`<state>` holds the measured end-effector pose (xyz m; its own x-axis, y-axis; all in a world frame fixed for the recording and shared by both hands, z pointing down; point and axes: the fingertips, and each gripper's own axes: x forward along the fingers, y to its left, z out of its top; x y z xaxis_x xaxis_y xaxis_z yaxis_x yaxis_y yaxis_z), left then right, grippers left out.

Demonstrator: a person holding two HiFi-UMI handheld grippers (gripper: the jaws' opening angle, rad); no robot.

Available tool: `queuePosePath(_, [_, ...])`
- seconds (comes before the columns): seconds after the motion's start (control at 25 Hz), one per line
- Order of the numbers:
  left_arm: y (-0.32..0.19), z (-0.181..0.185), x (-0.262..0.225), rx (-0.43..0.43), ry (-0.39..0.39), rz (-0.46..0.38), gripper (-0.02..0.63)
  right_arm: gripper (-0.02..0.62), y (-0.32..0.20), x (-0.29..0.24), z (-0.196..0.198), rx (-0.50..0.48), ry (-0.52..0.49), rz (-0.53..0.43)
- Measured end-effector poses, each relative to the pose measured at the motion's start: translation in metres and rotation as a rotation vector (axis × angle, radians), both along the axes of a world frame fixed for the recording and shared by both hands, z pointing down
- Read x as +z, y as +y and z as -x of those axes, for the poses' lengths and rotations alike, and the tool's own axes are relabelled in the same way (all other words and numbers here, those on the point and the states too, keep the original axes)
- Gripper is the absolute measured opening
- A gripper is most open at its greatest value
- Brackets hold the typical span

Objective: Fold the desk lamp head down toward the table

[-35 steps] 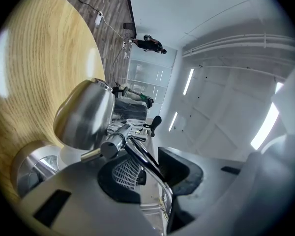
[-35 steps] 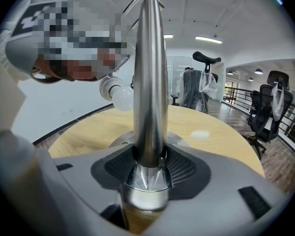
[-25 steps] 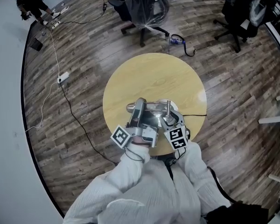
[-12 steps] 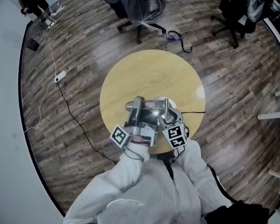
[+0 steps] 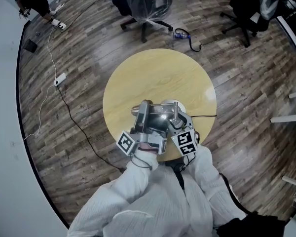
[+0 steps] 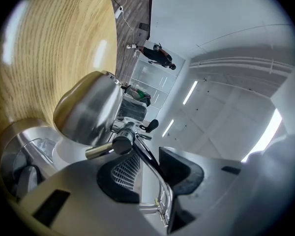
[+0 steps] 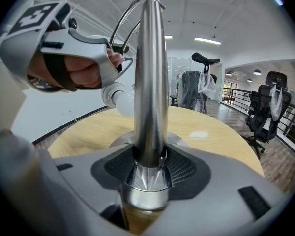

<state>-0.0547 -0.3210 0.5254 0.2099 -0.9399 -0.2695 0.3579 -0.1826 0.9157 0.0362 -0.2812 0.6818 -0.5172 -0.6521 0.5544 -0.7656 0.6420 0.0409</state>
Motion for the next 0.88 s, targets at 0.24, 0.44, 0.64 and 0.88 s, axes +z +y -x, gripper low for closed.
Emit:
queuePosePath(0.24, [-0.001,-0.001,0.003,0.007,0.038,0.0,0.123,0.195,-0.001,-0.001,0.001,0.002,-0.002,-0.004])
queuePosePath(0.44, [0.0,-0.003,0.009,0.017,0.077,0.006,0.127,0.195,-0.001,0.001,0.001,0.004,-0.001,0.001])
queuePosePath(0.64, [0.0,-0.004,0.011,0.03,0.091,0.013,0.14,0.195,0.001,0.002,0.001,0.008,0.001,0.003])
queuePosePath(0.88, [0.0,-0.008,0.011,0.036,0.107,0.02,0.141,0.195,0.0,0.001,-0.002,0.015,0.001,0.004])
